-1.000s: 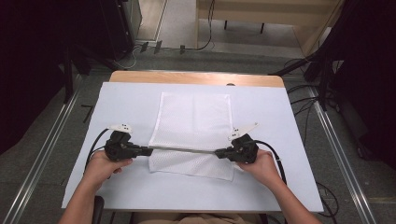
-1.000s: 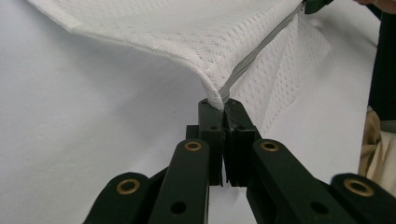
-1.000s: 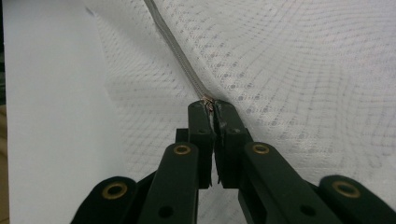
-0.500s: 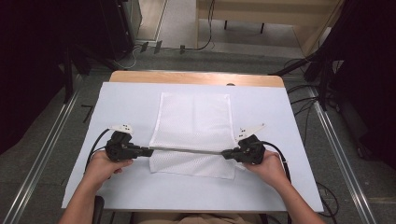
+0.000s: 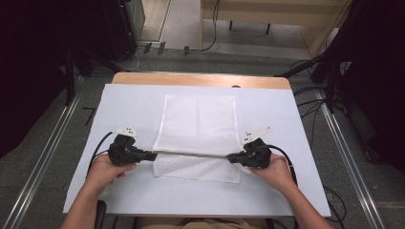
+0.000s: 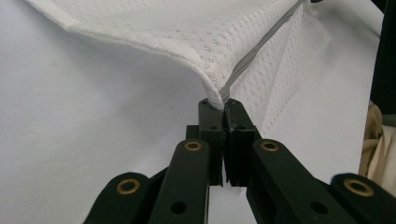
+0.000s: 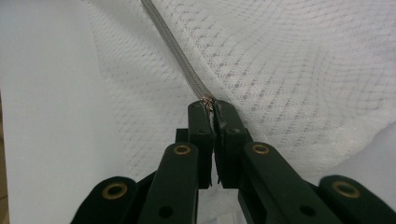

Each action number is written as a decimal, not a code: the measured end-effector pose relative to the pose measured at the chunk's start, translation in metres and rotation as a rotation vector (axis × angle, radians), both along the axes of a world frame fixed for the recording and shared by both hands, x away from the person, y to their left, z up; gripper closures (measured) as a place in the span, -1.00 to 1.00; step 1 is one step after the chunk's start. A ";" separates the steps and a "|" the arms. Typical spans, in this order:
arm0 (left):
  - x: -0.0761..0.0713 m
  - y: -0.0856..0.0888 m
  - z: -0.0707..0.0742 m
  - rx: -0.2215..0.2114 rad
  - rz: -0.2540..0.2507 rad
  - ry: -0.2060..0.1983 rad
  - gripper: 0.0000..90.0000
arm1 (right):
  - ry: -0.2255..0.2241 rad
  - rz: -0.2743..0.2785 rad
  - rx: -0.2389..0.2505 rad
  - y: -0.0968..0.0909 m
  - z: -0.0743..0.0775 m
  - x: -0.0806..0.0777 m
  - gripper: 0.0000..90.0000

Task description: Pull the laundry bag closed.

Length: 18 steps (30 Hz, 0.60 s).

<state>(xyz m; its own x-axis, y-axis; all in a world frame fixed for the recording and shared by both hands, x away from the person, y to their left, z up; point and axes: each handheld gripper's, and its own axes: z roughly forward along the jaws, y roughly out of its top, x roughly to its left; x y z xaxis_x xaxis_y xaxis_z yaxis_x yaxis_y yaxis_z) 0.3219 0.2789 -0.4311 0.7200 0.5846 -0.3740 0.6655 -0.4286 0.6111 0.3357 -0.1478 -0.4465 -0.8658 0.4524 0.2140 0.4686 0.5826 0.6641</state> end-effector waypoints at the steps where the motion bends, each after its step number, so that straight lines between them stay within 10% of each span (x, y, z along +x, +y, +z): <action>1: 0.000 0.000 0.000 0.009 0.002 -0.001 0.97 | 0.003 -0.001 -0.004 0.000 0.000 0.000 0.96; 18: 0.001 -0.001 -0.005 0.031 -0.005 0.016 0.96 | 0.009 -0.028 -0.004 -0.017 -0.001 -0.003 0.96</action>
<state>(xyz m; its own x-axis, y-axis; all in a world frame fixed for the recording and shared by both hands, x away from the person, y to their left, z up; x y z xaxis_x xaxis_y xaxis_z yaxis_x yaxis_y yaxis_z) 0.3228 0.2778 -0.4362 0.7170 0.5923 -0.3676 0.6729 -0.4502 0.5869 0.3329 -0.1653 -0.4478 -0.8507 0.4777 0.2195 0.4907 0.5719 0.6574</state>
